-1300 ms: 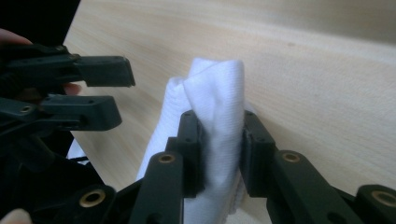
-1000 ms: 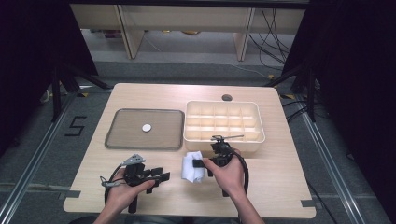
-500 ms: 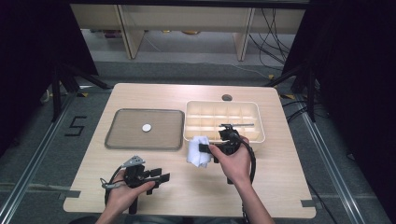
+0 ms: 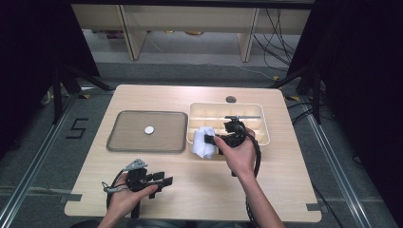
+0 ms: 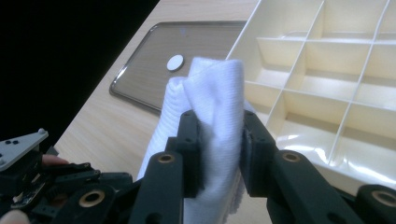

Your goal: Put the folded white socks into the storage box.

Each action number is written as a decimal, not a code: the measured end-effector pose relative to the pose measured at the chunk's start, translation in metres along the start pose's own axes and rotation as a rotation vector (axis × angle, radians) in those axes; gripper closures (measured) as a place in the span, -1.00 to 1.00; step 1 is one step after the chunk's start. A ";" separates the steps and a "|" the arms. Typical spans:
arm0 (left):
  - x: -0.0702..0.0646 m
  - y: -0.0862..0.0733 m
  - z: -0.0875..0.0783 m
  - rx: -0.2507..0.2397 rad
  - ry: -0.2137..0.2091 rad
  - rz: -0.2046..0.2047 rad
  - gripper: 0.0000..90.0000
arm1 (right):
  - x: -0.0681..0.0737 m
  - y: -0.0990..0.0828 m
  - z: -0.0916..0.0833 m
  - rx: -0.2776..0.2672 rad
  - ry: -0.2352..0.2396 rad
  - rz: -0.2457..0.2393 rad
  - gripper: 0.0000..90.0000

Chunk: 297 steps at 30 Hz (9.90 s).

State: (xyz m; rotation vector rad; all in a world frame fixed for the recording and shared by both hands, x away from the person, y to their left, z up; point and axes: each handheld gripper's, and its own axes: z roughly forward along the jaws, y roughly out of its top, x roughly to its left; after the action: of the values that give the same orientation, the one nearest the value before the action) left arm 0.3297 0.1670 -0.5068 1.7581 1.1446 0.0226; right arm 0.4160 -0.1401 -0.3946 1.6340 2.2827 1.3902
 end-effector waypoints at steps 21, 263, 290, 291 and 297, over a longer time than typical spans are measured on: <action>-0.001 -0.002 0.003 0.006 -0.012 0.010 0.06 | -0.002 0.026 0.009 -0.045 -0.070 -0.029 0.62; 0.000 -0.007 0.006 0.017 -0.016 -0.006 0.02 | -0.013 0.038 0.111 0.303 -0.227 -0.127 0.87; 0.001 -0.007 0.006 0.027 -0.020 -0.011 0.02 | -0.011 0.038 0.109 0.383 -0.231 -0.132 0.63; 0.002 -0.007 0.007 0.021 -0.016 -0.008 0.02 | -0.010 0.040 0.104 0.361 -0.232 -0.116 0.55; 0.001 -0.007 0.006 0.023 -0.015 -0.008 0.02 | -0.005 0.050 0.093 0.270 -0.278 -0.073 0.18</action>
State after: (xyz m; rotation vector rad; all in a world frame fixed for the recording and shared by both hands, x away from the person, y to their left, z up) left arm 0.3285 0.1638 -0.5152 1.7713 1.1459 -0.0088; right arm 0.4995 -0.0811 -0.4203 1.6640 2.4118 0.8073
